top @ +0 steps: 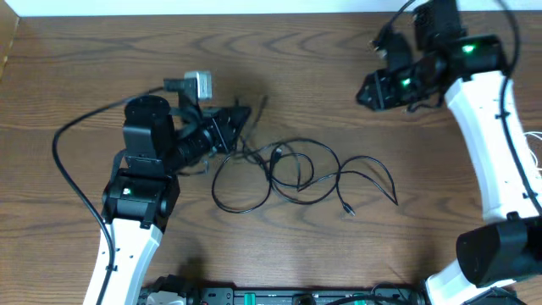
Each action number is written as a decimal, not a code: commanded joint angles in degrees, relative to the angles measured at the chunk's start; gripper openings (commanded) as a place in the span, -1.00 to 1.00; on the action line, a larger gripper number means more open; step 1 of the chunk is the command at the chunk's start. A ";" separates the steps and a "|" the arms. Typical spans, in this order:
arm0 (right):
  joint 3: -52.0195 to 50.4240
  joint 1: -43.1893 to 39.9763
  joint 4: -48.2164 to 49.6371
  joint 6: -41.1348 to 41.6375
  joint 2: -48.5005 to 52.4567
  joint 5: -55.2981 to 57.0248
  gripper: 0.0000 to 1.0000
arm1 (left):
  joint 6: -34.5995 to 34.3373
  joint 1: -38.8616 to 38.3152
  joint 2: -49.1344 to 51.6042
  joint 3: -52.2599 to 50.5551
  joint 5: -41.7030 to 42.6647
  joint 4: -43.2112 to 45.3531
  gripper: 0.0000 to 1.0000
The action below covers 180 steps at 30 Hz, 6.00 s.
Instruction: Untangle cables
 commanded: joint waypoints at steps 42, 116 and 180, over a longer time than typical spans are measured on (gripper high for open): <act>-42.80 25.09 53.11 30.34 -0.52 10.71 0.19 | 10.95 -0.13 0.37 0.50 -4.55 -5.79 -0.85; -21.75 -1.73 25.70 9.88 4.42 33.75 -0.98 | 13.64 -0.07 3.21 0.46 -45.00 -26.93 -0.85; -17.94 -34.86 14.78 3.76 -9.25 -3.32 0.09 | 1.90 -0.11 6.78 0.46 -15.78 -15.50 -0.85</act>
